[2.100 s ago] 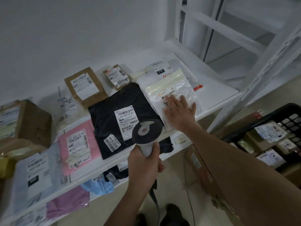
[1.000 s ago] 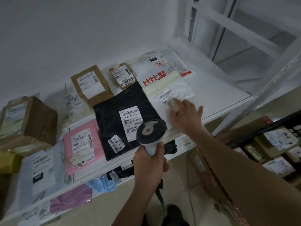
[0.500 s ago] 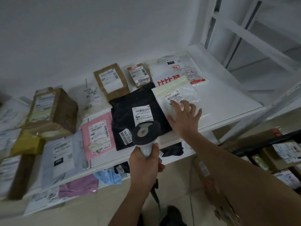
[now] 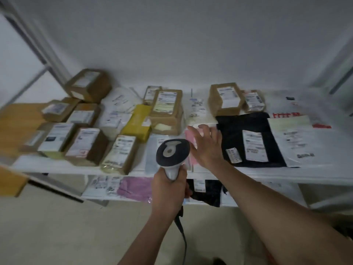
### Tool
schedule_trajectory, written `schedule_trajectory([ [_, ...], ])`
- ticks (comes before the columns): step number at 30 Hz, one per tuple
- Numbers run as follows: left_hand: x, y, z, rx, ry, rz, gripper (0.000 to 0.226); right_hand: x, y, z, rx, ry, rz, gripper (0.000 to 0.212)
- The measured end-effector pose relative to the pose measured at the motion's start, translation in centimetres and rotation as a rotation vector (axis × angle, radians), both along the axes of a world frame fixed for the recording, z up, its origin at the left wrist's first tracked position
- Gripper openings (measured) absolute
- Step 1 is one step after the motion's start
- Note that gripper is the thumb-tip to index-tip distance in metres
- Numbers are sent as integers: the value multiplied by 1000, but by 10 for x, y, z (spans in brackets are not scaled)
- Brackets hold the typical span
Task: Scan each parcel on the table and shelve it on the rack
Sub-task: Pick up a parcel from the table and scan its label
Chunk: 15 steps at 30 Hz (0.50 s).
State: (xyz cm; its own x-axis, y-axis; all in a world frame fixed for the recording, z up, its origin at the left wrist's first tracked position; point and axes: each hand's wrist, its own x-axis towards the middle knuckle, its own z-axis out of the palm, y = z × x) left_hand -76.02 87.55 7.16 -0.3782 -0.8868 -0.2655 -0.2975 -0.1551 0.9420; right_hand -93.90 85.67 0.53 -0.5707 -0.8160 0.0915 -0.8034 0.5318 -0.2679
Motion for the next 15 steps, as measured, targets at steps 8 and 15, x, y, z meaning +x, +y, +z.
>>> schedule_trajectory([
  [8,224,-123,14,-10,36,290,30,234,-141,-6,14,-14,355,40],
  [15,392,-205,27,-54,-20,611,29,437,-255,8,54,-124,697,40],
])
